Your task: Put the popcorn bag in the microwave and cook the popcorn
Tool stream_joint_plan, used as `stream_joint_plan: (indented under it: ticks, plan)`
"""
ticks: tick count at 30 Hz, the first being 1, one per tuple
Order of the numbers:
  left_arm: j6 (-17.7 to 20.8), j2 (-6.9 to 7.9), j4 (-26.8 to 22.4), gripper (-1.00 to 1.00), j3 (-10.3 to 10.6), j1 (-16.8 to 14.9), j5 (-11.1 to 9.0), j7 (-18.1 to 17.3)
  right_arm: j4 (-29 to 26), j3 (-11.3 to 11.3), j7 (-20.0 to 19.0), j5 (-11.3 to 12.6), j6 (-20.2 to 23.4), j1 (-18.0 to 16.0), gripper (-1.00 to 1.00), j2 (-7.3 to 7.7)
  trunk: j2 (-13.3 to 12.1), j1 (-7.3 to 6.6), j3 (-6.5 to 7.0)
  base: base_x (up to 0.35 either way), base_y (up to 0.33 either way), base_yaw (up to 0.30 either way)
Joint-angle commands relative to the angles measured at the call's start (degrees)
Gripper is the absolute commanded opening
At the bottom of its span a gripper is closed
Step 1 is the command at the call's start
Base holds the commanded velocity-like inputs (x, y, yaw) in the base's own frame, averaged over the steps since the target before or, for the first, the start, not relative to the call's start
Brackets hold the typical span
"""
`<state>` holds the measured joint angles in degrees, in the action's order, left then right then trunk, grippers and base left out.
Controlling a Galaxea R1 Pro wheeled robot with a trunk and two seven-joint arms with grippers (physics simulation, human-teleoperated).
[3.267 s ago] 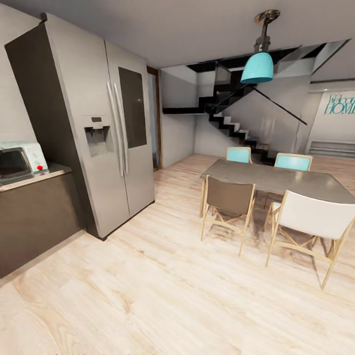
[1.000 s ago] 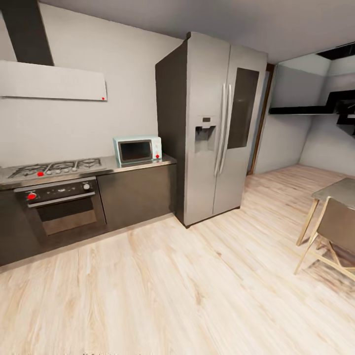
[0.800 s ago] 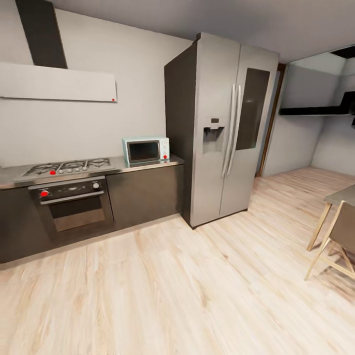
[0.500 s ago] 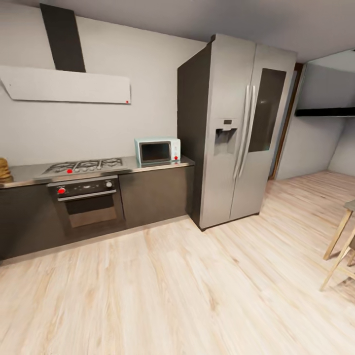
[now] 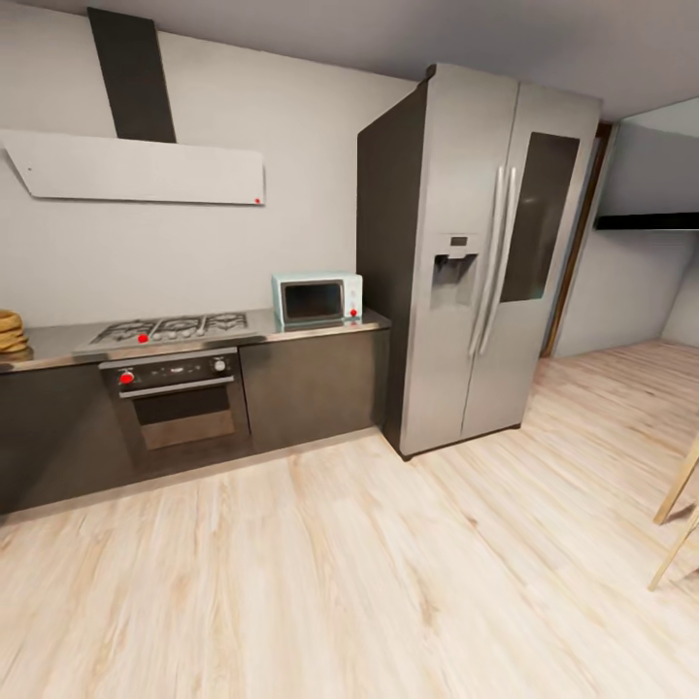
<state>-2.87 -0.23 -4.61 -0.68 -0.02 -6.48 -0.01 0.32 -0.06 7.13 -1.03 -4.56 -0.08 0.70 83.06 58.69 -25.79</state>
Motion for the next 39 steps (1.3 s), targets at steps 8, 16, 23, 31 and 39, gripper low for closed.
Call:
stream_joint_plan:
  ticks: [8, 16, 23, 31, 39]
  plan:
    - [0.0, 0.00, 0.2, 1.00, 0.0, 0.0, -0.6, 0.0, 0.0, 0.0, 0.2, 0.0, -0.3, 0.0, 1.00, 0.00, 0.0, 0.03, -0.04, 0.321, 0.000, 0.000]
    - [0.0, -0.03, 0.4, 1.00, 0.0, 0.0, -0.6, 0.1, 0.0, -0.1, 0.2, 0.1, -0.3, 0.0, 1.00, 0.14, 0.0, 0.03, -0.04, 0.323, 0.000, 0.000]
    - [-0.2, 0.13, 0.3, 1.00, -1.7, 0.0, -3.4, 0.1, 0.0, -0.1, 0.2, 0.0, -0.3, 0.0, 1.00, 0.22, 0.0, 0.03, -0.04, 0.323, 0.000, 0.000]
    - [-0.2, 0.17, 0.5, 1.00, -2.4, 0.0, -6.4, 0.0, 0.0, 0.0, 0.2, -0.1, -0.3, 0.0, 1.00, 0.29, 0.0, 0.03, -0.04, 0.323, 0.000, 0.000]
    - [-0.2, 0.14, 0.5, 1.00, -2.4, 0.0, -6.5, 0.1, 0.0, 0.1, 0.2, 0.1, -0.2, 0.0, 1.00, 0.29, 0.0, 0.03, -0.04, 0.323, 0.000, 0.000]
